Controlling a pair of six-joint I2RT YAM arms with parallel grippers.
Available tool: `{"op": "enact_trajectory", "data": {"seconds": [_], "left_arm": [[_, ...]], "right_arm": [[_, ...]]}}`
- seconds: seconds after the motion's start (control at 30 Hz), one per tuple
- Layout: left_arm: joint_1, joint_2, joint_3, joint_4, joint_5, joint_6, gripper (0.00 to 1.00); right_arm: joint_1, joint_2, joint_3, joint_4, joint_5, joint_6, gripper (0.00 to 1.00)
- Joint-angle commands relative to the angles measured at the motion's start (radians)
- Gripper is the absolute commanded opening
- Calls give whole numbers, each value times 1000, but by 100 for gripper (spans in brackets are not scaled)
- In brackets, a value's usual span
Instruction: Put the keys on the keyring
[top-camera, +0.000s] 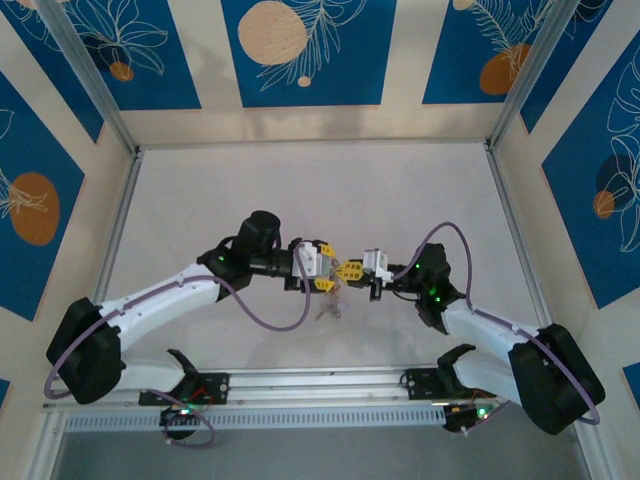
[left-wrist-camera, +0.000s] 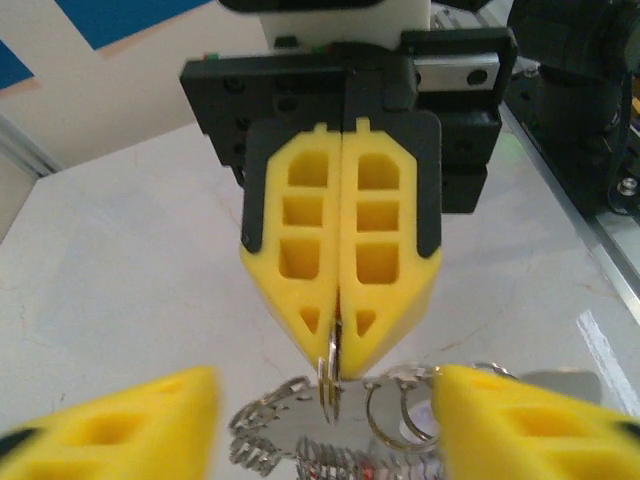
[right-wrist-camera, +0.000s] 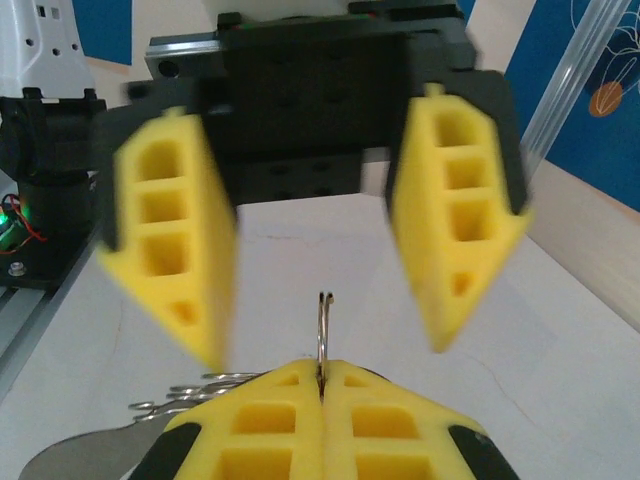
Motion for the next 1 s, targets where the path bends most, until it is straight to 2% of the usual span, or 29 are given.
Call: {"op": "enact_trajectory", "data": {"seconds": [0.0,0.1,0.23,0.3,0.43,0.6,0.73,0.83,0.97], "left_arm": [[1,-61,38,-115,-28,59,100],[3,-103,55,-203,-69,85,100],[4,-151,40,-217,-121,40,100],[3,-170,39,-243,-105,23,100],[3,-198,23,-292,-42,30,100],[3,-226,-9,-300,-59,70,99],[4,-235,-4,-302,-43,89,92],[4,-254,-3,-284,-36,86,99],[3,-279,6,-278,-80,70,100]], "right_arm": [[23,-53,13,-91,58,-92,0],[62,-69,24,-169,129,-192,0],[119,-67,37,-222,236,-315,0],[135,-66,30,-209,261,-359,0],[162,-60,11,-146,283,-431,0],[175,-44,-44,-3,260,-501,0],[179,-49,-55,-3,232,-559,0],[184,-50,-65,12,243,-569,0],[182,-62,-63,-1,261,-550,0]]}}
